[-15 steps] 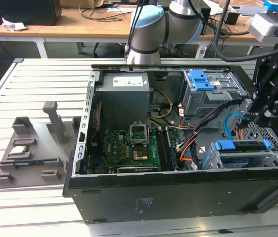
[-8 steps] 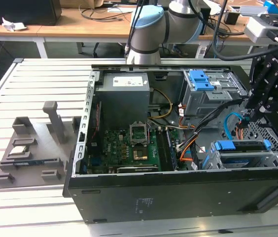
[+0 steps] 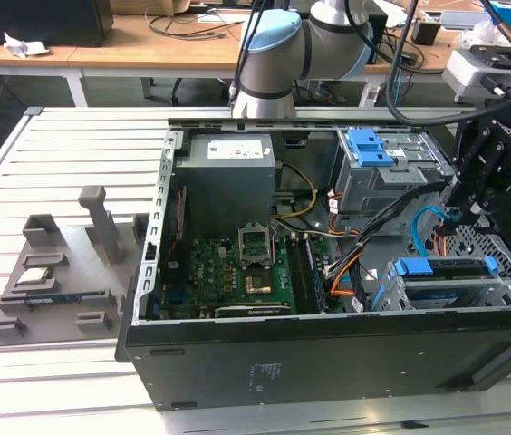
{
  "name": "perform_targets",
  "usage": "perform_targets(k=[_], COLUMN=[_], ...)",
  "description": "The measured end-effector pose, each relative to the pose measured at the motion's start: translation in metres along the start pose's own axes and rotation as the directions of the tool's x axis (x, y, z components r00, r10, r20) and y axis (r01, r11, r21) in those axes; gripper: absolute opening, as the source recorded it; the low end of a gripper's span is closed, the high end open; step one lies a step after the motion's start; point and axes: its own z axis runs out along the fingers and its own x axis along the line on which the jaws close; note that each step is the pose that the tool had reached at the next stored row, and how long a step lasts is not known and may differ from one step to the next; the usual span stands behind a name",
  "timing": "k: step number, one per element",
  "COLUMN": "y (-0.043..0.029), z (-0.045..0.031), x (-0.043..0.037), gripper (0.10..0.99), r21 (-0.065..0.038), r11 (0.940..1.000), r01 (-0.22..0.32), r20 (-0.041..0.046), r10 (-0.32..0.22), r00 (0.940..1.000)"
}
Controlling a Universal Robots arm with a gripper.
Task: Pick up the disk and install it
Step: 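Insert the first disk wire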
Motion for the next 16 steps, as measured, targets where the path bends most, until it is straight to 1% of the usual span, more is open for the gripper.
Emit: perform_targets(k=[5,6,9,13,15,16], y=[0.0,0.0,0.0,0.0,0.0004,0.001], z=[0.0002,0.0002,0.0003,0.0004,0.0006,0.0007], x=[0.0,0.0,0.0,0.0,0.0047,0.0083], gripper=[0.361,0.345,0.165,0.165,0.165,0.165], r21=[0.0,0.0,0.0,0.0,0.0,0.0], r11=[1.0,1.0,1.0,1.0,1.0,1.0], r01=[0.0,0.0,0.0,0.0,0.001,0.001], r20=[-0.0003,-0.0003,-0.0006,-0.0011,-0.0011,-0.0013], r10=[0.0,0.0,0.0,0.0,-0.001,-0.001], r00=[1.0,1.0,1.0,1.0,1.0,1.0])
